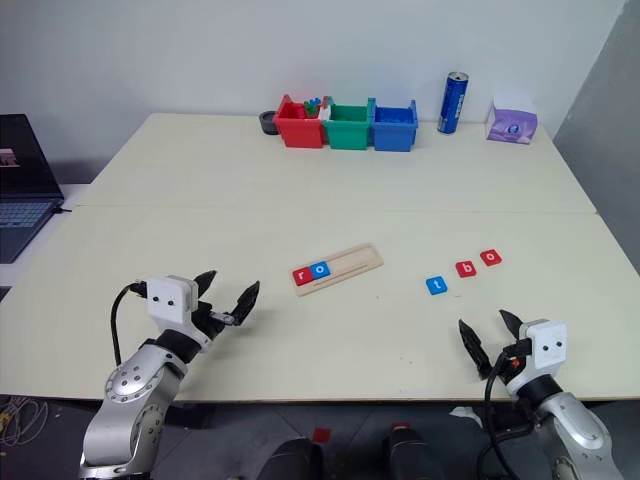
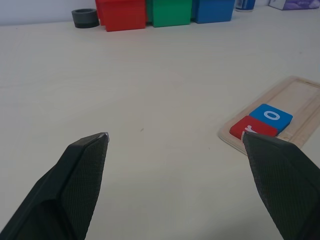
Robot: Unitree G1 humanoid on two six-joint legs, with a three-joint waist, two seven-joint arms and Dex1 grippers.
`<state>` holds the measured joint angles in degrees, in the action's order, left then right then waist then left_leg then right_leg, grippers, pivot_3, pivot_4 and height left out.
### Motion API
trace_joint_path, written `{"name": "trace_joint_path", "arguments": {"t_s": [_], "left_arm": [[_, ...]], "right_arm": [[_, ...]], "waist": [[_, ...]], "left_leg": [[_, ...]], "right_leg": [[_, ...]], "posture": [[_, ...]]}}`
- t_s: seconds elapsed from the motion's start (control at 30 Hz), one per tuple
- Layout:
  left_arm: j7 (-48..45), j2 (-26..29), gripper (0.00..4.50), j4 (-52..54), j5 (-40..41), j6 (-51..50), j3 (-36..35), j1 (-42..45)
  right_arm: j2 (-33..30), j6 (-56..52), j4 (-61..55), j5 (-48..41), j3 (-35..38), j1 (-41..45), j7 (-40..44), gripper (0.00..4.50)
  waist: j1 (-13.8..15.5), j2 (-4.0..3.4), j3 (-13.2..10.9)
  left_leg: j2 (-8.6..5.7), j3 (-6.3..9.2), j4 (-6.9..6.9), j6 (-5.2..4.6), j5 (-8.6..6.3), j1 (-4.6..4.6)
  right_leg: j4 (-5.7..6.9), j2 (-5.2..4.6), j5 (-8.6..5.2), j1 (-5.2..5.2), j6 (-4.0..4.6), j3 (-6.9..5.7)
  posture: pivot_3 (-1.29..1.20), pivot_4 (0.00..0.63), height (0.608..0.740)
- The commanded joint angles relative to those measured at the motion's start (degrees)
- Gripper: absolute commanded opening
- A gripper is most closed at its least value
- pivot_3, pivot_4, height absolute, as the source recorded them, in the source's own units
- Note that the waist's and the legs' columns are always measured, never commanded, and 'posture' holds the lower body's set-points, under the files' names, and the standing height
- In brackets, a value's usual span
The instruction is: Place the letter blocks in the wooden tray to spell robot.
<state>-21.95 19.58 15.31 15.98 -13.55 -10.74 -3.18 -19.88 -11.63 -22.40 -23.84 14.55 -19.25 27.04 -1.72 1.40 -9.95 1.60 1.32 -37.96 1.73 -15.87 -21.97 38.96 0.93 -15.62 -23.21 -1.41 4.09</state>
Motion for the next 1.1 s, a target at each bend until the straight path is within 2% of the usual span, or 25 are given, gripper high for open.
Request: {"name": "trace_joint_path", "arguments": {"t_s": [0.03,0.3,0.47,0.63,0.77,0.83,0.93,1.1], "left_arm": [[-0.9,1.2,4.5,0.6,0.3,1.1,-1.1,0.1],[-6.4,3.5,4.5,-1.7,3.4,0.6,-1.5,1.2],[-8.7,4.5,4.5,-6.3,4.9,1.4,-2.4,7.4],[-17.4,8.9,4.5,-10.9,4.6,0.5,1.8,13.2],[-23.9,11.5,4.5,-17.1,3.4,-2.7,7.0,21.5],[-28.1,12.8,4.5,-20.5,2.0,-2.0,10.0,24.8],[-31.7,13.3,4.5,-26.8,-0.5,-0.3,13.2,29.6],[-37.5,13.6,4.5,-34.0,-3.5,3.1,16.7,34.0]], "right_arm": [[-0.1,1.0,-3.0,-0.3,0.6,-0.4,-0.1,4.47],[-0.2,0.0,-5.8,-0.5,0.6,-1.8,-0.8,4.47],[-1.2,-2.3,-10.2,-0.8,-0.2,-1.9,-1.5,4.47],[-9.2,-11.6,-17.5,-4.2,-3.6,0.5,2.6,4.47],[-18.6,-23.7,-25.5,-17.0,-4.7,4.4,7.2,4.47],[-22.2,-27.1,-27.3,-20.3,-4.7,7.3,7.8,4.47],[-25.6,-29.4,-27.8,-21.5,-4.6,10.2,8.0,4.47],[-27.3,-30.4,-28.3,-22.1,-3.7,11.8,7.8,4.47]], "waist": [[0.0,0.0,0.0],[0.0,0.0,0.0],[0.0,0.01,0.0],[0.0,0.01,0.0],[0.0,0.09,-0.1],[0.0,0.15,-0.1],[0.0,0.18,-0.1],[0.0,0.27,-0.1]], "left_leg": [[0.0,0.0,0.0,0.0,0.0,0.0],[0.01,0.01,0.0,0.0,0.0,0.0],[0.0,-0.01,-0.02,0.0,0.0,-0.01],[-0.01,0.0,0.0,0.0,0.0,0.0],[-0.07,-0.01,-0.07,0.0,0.01,-0.02],[-0.08,0.0,-0.07,0.0,0.0,-0.04],[-0.13,0.02,-0.03,0.0,0.0,-0.07],[-0.11,0.04,-0.02,-0.01,0.0,-0.18]], "right_leg": [[0.0,0.0,0.0,0.0,0.0,0.0],[0.0,0.0,-0.01,0.0,0.01,-0.01],[0.01,0.01,-0.01,0.01,0.01,-0.04],[0.01,0.03,-0.01,0.0,0.01,-0.07],[0.02,0.03,0.01,0.02,-0.01,-0.11],[0.0,0.07,0.01,0.03,-0.01,-0.19],[-0.05,0.13,0.0,0.03,-0.01,-0.24],[-0.09,0.13,0.0,-0.03,-0.01,-0.26]], "posture": [[0.0,0.15,0.74],[0.0,0.15,0.74],[0.0,0.15,0.74],[0.0,0.15,0.74],[0.0,0.15,0.74],[0.0,0.15,0.74],[0.0,0.15,0.74],[0.0,0.15,0.74]]}}
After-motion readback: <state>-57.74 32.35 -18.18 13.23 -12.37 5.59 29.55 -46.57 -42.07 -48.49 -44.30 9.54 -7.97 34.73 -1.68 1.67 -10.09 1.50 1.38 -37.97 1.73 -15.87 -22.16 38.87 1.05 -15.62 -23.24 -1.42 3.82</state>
